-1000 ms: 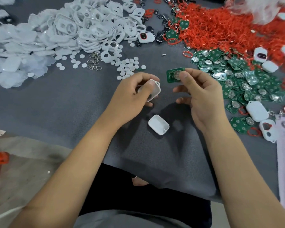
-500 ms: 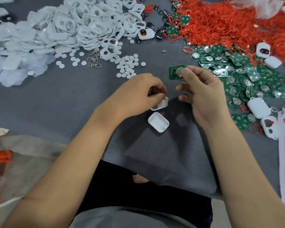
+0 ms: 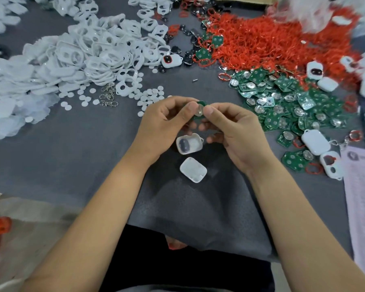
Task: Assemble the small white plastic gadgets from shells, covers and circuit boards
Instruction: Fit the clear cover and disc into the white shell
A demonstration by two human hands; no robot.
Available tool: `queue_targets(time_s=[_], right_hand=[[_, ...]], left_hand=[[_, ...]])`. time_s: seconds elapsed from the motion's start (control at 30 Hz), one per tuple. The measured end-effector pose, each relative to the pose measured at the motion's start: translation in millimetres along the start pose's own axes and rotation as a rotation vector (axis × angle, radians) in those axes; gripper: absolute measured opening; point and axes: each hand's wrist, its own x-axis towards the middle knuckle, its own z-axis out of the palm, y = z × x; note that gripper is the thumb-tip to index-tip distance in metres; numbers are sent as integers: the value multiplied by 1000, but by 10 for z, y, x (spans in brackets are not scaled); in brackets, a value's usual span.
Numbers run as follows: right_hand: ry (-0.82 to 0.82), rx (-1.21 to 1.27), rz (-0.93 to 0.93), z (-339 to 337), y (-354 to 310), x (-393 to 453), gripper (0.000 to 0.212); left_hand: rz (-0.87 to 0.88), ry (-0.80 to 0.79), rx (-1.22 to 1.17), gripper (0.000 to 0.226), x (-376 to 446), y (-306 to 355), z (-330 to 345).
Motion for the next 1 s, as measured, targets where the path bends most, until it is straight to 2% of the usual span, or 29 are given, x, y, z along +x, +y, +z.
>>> queue_targets(time_s=[0.13, 0.23, 0.4, 0.7, 1.0], right_hand=[[-67, -2, 54, -6, 14, 3, 18], [-123, 17, 73, -17, 27, 4, 10], [-128, 74, 83, -16, 21, 29, 16], [-113, 103, 105, 1, 6, 48, 13], [-151, -30, 53, -18, -53, 41, 9]], left_hand=[[-59, -32, -55, 16, -20, -51, -46], [-106, -69, -114, 20, -14, -64, -81], [-143, -115, -211, 18, 7, -56, -104], [-179, -89, -234, 24, 18, -52, -90], [-181, -47, -277, 26, 10, -39, -51]])
